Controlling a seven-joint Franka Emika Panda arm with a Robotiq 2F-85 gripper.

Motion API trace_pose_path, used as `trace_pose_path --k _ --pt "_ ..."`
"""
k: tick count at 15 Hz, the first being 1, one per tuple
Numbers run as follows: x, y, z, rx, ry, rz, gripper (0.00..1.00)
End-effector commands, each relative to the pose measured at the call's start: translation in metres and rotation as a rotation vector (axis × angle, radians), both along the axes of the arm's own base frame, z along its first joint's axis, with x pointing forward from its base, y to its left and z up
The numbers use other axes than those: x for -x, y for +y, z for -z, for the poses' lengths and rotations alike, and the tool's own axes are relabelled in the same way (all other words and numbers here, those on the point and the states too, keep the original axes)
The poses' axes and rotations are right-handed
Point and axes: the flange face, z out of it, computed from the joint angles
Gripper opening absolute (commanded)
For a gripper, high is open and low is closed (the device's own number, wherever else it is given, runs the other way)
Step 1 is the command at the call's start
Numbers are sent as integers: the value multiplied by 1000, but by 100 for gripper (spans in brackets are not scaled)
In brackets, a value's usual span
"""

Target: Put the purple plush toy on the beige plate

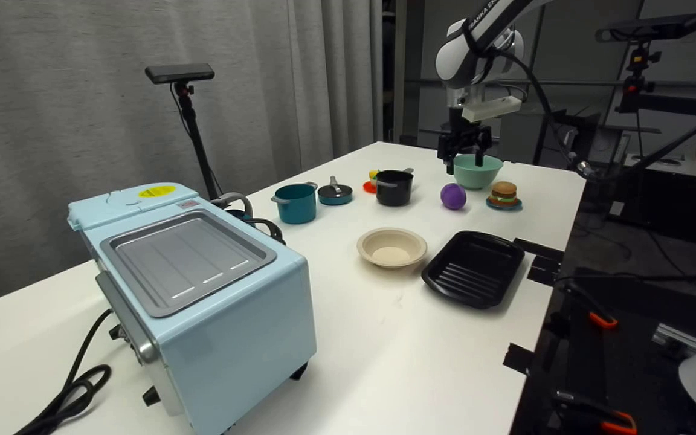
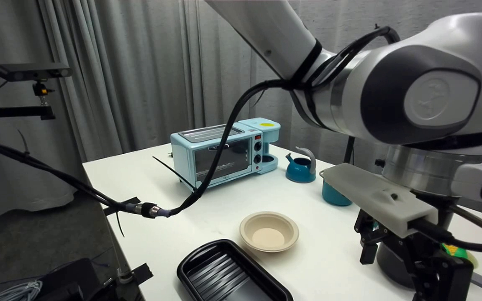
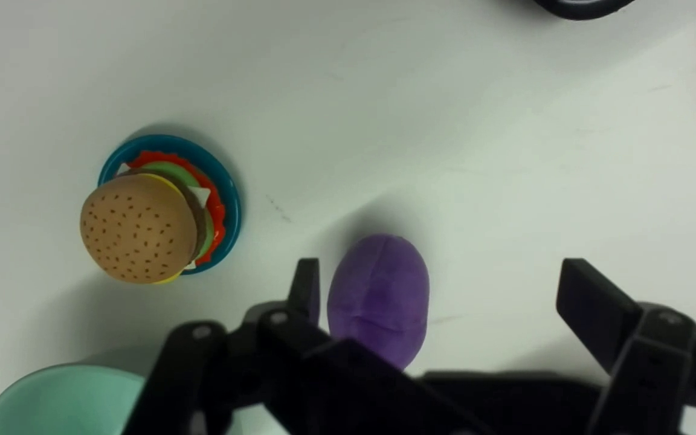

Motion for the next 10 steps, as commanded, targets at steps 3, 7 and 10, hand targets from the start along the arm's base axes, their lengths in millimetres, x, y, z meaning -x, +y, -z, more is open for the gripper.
trace_pose_path --k 3,7,10 --pt "-4 -2 1 3 -13 -8 100" --pt "-18 0 21 -22 -8 4 100" --pt "-28 0 41 -16 5 20 100"
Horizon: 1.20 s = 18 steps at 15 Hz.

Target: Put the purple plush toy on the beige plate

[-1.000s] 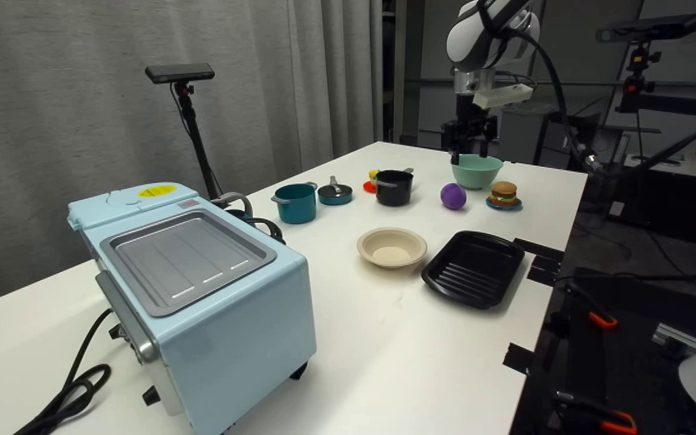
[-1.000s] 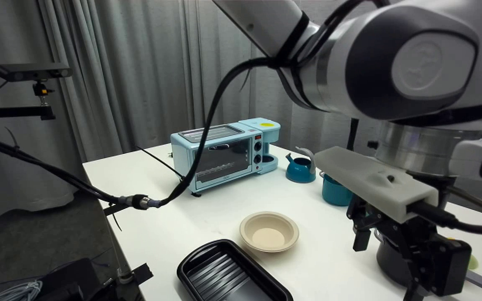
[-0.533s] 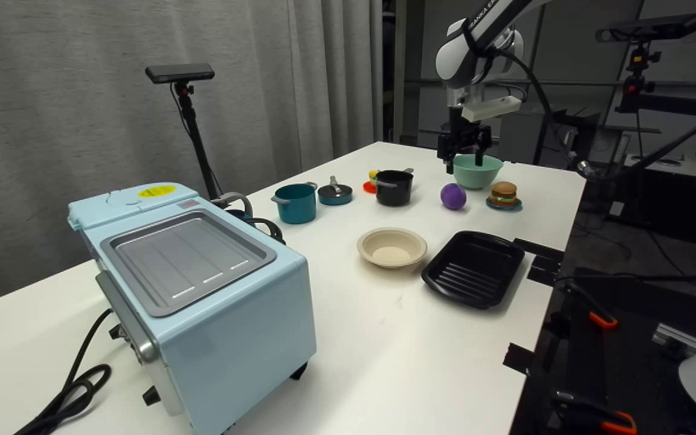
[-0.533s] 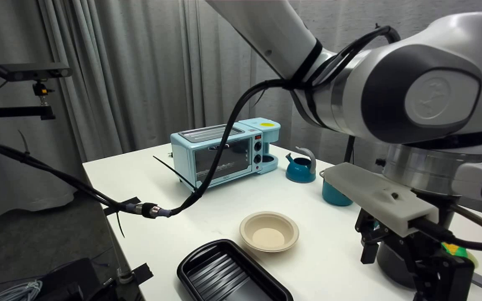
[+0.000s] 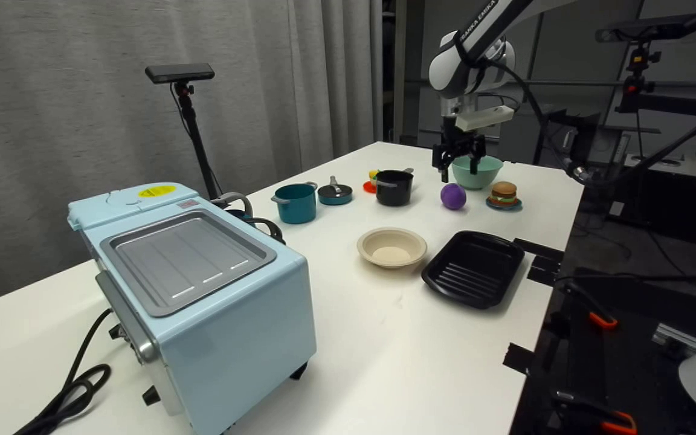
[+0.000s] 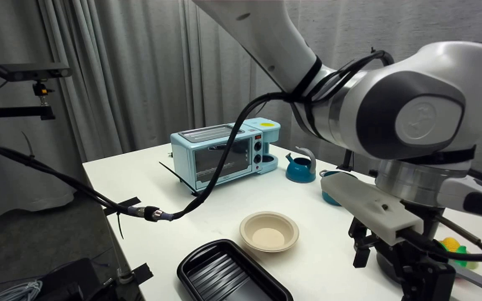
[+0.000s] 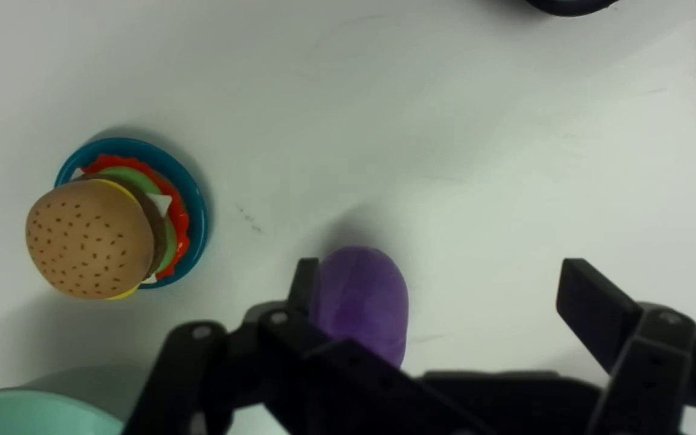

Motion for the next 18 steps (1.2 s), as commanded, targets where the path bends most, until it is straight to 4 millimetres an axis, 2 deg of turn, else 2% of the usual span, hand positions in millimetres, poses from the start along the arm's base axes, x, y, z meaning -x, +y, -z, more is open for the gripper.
trace_pose_path --k 1,8,15,16,17,18 --pt "-19 -9 23 7 -6 30 100" --pt "-38 -28 59 83 27 94 100" --pt "-38 -60 88 178 94 214 100" --pt "-38 -63 90 185 95 225 91" --pt "-39 -65 91 188 92 232 74" --pt "-40 -66 90 190 83 235 65"
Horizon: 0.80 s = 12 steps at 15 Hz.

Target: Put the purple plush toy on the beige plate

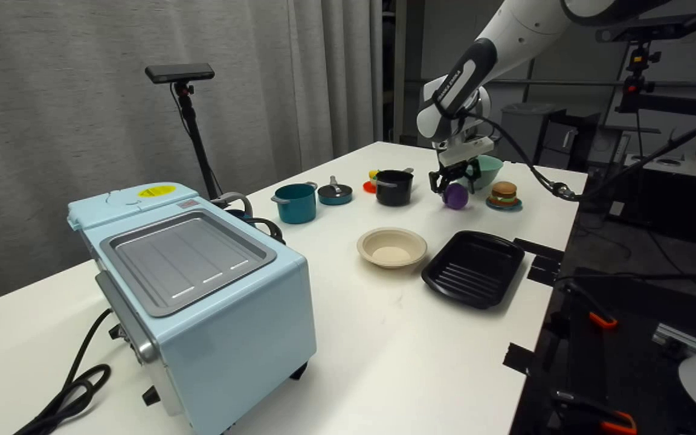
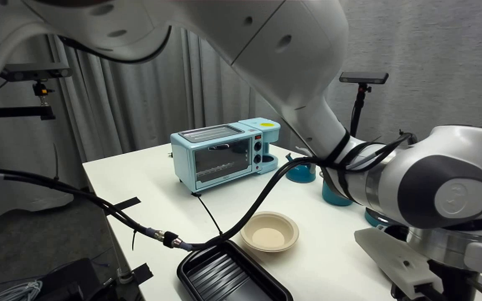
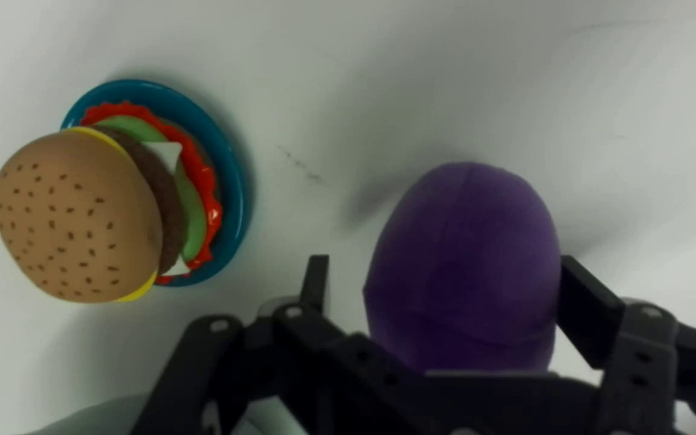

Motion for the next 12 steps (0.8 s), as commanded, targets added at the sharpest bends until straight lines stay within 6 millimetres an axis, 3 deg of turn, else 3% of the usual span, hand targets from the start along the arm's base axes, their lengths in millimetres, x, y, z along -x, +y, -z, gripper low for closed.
trace_pose_path --k 1,4,7,11,12 --pt "-10 -10 -2 27 -14 21 58" --pt "-17 -5 -14 17 -46 4 35" --pt "-24 6 -42 1 -81 -17 15" --pt "-31 33 -95 -47 -126 -67 4" --pt "-32 41 -110 -60 -138 -84 6"
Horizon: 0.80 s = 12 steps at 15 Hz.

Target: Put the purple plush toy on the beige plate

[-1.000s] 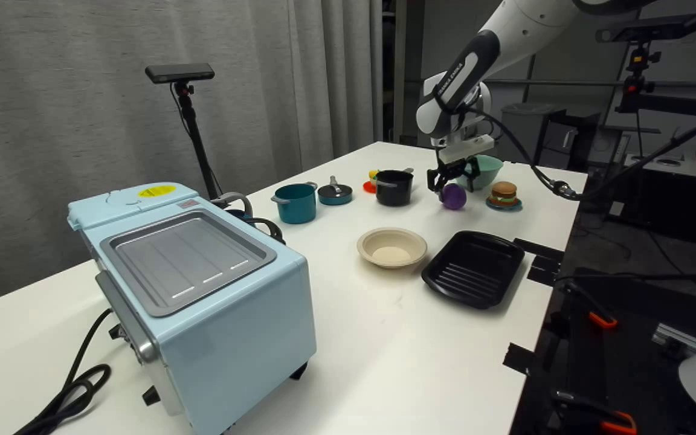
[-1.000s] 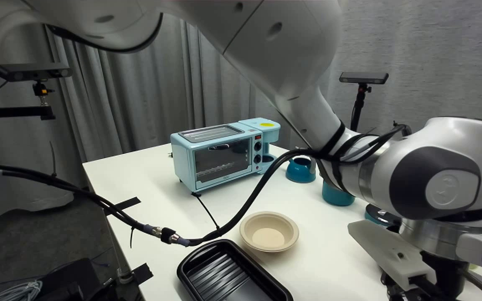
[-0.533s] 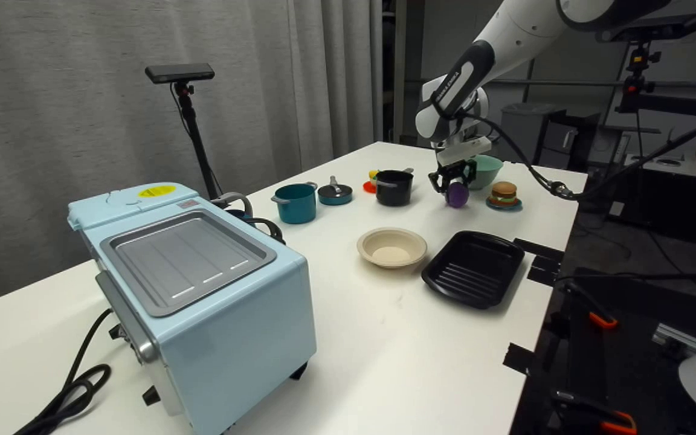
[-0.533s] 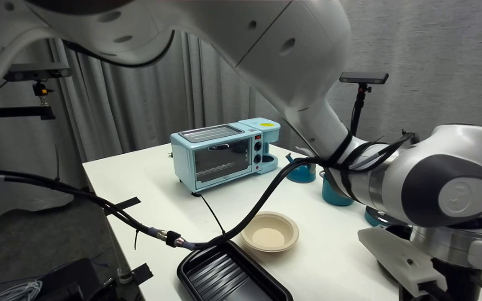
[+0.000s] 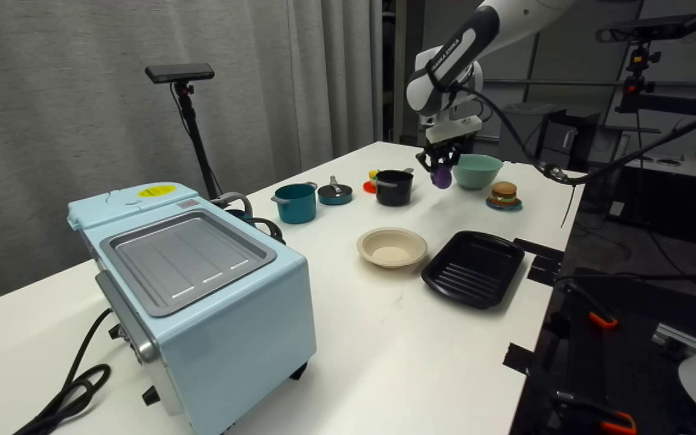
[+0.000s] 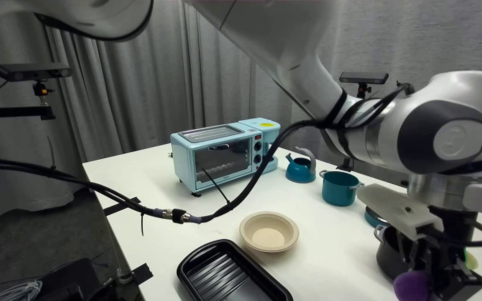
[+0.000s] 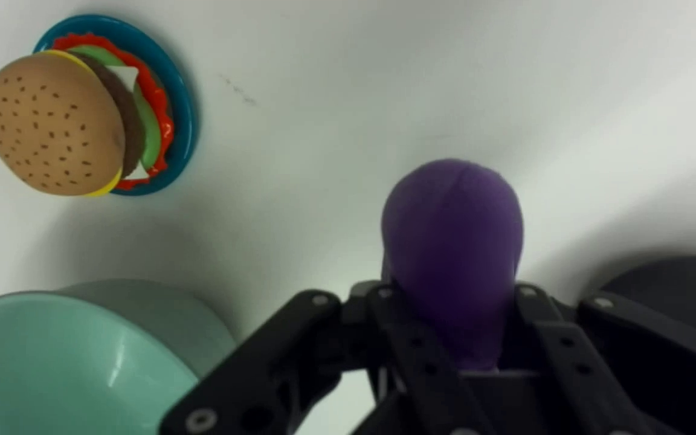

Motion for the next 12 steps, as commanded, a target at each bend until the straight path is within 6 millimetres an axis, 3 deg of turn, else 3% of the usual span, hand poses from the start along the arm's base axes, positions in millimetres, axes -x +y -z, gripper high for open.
trace_pose_path --k 1,6,9,12 --pt "0 31 -61 -64 -47 -71 7" --pt "-13 94 -122 -113 -178 -224 6" --pt "-22 142 -129 -161 -221 -329 6" --pt "-23 182 -116 -214 -211 -414 6"
